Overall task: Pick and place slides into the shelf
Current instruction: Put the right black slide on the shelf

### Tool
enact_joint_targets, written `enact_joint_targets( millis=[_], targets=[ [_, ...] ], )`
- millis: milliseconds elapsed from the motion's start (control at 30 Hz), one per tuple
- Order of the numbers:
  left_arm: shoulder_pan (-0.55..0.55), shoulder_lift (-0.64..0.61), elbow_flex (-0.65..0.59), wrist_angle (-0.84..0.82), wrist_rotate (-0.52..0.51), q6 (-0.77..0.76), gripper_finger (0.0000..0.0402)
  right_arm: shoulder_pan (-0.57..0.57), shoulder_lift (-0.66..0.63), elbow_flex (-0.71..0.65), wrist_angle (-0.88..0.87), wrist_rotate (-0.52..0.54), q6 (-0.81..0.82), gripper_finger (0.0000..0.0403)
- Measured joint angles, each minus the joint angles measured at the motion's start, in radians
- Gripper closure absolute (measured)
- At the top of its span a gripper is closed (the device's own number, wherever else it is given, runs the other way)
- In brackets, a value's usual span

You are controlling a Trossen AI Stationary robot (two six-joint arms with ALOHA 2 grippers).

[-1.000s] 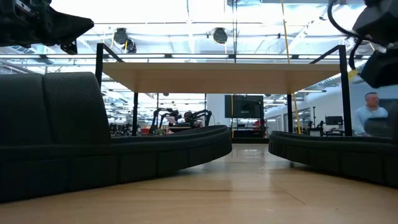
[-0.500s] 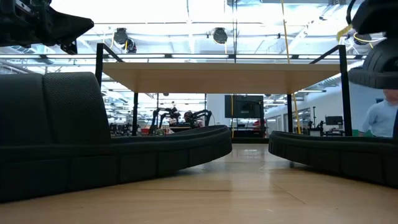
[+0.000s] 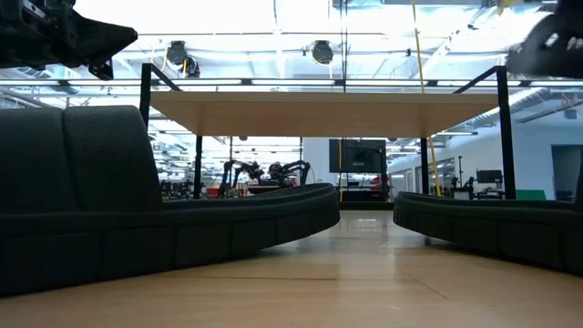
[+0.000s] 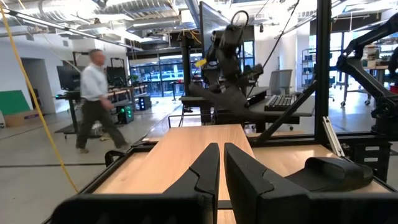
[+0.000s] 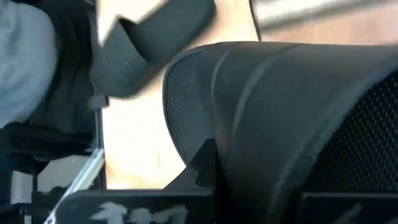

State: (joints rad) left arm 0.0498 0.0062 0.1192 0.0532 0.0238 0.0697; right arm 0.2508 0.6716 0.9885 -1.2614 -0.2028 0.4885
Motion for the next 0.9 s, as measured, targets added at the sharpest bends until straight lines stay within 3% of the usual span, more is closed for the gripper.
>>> enact_joint_targets(
  millis=[200,467,700,900],
  targets=[
    [0.0,0.0,0.0,0.0,0.0,0.014,0.0369,-0.001,0.035,0.093,0.098,0.12,-0.205,0.0399],
    [0.0,0.0,0.0,0.0,0.0,0.014,0.0369,-0.047,0.115,0.165,0.335,0.149,-0.546,0.0397],
    [0.0,0.0,0.0,-0.001,0.0,0.029,0.0369,-0.16,0.279,0.326,0.286,0.169,-0.712,0.0399],
    [0.0,0.0,0.0,-0.016,-0.001,0.052,0.0369,-0.309,0.427,0.493,0.138,0.096,-0.813,0.0399]
  ],
)
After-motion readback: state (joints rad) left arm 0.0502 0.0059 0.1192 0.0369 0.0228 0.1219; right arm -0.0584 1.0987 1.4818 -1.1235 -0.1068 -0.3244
